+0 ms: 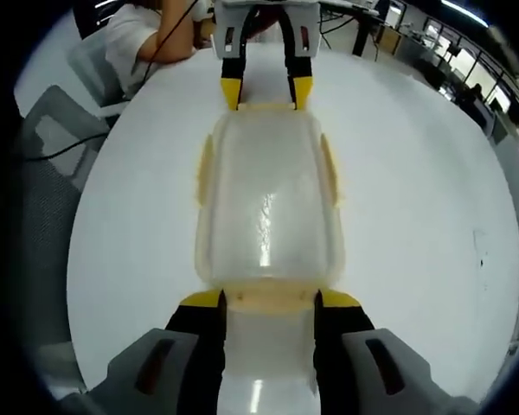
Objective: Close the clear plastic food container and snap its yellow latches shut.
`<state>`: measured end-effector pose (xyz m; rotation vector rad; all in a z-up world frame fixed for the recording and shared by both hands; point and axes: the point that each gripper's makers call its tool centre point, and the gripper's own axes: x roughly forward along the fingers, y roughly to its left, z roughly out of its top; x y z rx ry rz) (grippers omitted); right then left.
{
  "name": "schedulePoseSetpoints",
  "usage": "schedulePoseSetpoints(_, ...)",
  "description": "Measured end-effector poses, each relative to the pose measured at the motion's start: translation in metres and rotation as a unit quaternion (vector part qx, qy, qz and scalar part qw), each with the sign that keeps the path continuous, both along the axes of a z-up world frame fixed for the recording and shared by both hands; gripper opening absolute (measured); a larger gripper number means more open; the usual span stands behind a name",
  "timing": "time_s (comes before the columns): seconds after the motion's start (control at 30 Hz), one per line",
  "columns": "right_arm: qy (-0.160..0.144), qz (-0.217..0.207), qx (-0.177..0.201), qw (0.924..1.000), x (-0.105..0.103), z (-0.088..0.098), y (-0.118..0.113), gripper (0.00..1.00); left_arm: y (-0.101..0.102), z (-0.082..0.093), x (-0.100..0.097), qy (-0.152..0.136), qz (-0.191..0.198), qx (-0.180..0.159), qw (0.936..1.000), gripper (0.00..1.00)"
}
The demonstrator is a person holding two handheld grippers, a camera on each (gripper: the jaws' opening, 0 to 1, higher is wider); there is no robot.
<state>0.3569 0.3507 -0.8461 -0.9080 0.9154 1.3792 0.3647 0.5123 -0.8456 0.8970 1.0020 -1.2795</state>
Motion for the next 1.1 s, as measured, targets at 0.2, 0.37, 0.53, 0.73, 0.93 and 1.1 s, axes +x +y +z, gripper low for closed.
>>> schedulePoseSetpoints(0.2,-0.008,0.011,0.012,0.9998,-0.003,0.021,0.002,0.36,0.003,0.014,-0.005,-0.001,0.005,0.009,0.9999,0.33)
schedulePoseSetpoints(0.37,-0.011,0.002,0.021,0.9997,-0.005,0.031,0.004,0.36,0.004,0.031,-0.004,-0.016,-0.003,0.011,0.9998,0.33)
schedulePoseSetpoints(0.53,-0.018,-0.001,0.028,0.9994,-0.007,0.043,0.006,0.36,0.005,0.045,-0.005,-0.023,-0.005,0.016,0.9996,0.33)
schedulePoseSetpoints(0.73,-0.022,0.005,0.030,0.9993,-0.009,0.058,0.005,0.36,0.005,0.053,-0.009,-0.024,-0.003,0.015,0.9996,0.33)
schedulePoseSetpoints(0.93,-0.027,0.009,0.028,0.9992,-0.008,0.066,0.002,0.36,0.002,0.067,-0.009,-0.033,0.002,0.016,0.9993,0.33)
schedulePoseSetpoints(1.1,-0.027,0.012,0.033,0.9990,-0.011,0.070,-0.001,0.36,-0.002,0.069,-0.012,-0.033,0.005,0.022,0.9992,0.33)
